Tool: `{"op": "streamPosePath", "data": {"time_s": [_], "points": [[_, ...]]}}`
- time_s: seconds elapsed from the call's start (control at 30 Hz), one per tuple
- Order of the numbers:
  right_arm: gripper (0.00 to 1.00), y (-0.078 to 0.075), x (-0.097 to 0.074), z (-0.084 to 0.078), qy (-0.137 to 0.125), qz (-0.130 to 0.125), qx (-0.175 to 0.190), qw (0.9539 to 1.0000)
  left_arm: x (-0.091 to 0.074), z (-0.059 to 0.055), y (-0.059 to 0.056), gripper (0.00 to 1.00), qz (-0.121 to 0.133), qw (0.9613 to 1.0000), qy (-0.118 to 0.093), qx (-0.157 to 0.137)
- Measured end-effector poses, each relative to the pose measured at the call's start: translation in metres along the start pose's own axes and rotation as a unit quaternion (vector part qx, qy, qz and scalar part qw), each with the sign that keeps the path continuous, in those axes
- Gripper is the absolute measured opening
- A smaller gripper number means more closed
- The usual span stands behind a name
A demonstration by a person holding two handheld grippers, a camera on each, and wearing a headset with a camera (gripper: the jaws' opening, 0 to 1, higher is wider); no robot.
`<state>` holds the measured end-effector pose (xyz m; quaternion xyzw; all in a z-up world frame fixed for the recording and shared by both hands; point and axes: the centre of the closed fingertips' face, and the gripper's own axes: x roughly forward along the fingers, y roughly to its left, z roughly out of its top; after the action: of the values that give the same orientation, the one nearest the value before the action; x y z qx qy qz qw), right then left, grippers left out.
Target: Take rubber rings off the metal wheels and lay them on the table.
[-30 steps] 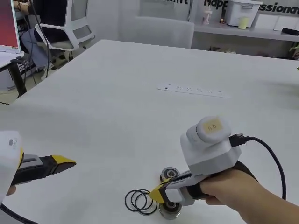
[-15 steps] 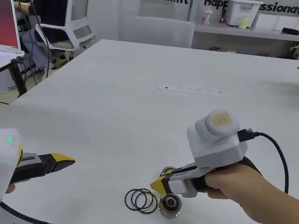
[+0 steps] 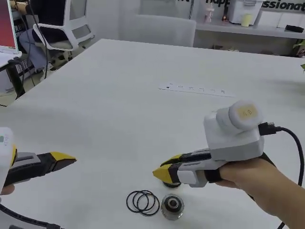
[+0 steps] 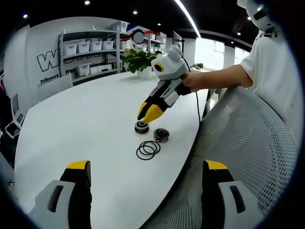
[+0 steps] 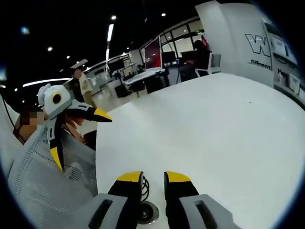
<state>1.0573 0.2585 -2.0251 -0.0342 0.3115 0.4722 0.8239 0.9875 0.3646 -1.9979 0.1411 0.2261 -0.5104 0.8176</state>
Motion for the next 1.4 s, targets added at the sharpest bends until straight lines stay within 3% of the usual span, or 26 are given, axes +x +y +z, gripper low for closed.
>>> {"op": "streamPosePath", "data": {"time_s": [0.13,0.3,0.47,0.67,0.8,0.9,1.2,1.4], "points": [[0.17,-0.011,-0.007,0.000,-0.017,-0.005,0.007,0.9998,-0.003,0.007,0.001,0.95,0.005,0.9999,-0.014,-0.003],[0.18,-0.015,-0.013,0.001,-0.036,-0.001,0.016,0.9992,-0.004,0.018,-0.010,0.97,-0.009,0.9996,-0.026,0.007],[0.19,-0.021,-0.013,-0.008,-0.026,-0.008,0.010,0.9996,-0.003,0.023,-0.015,0.98,-0.019,0.9992,-0.010,0.033],[0.22,-0.031,-0.015,-0.019,-0.018,-0.017,0.013,0.9996,-0.006,0.049,-0.011,0.99,-0.020,0.9963,-0.016,0.082],[0.24,-0.033,-0.011,-0.034,0.009,-0.021,0.007,0.9997,-0.003,0.069,-0.007,0.99,-0.019,0.9934,-0.023,0.110],[0.25,-0.034,-0.010,-0.040,0.020,-0.022,0.001,0.9996,0.000,0.077,-0.005,0.99,-0.025,0.9921,-0.027,0.120],[0.26,-0.037,-0.008,-0.047,0.033,-0.025,-0.014,0.9990,0.014,0.108,0.001,0.98,-0.042,0.9854,-0.041,0.160],[0.29,-0.036,-0.004,-0.050,0.032,-0.022,-0.024,0.9989,0.032,0.132,0.007,0.92,-0.053,0.9785,-0.055,0.191]]}}
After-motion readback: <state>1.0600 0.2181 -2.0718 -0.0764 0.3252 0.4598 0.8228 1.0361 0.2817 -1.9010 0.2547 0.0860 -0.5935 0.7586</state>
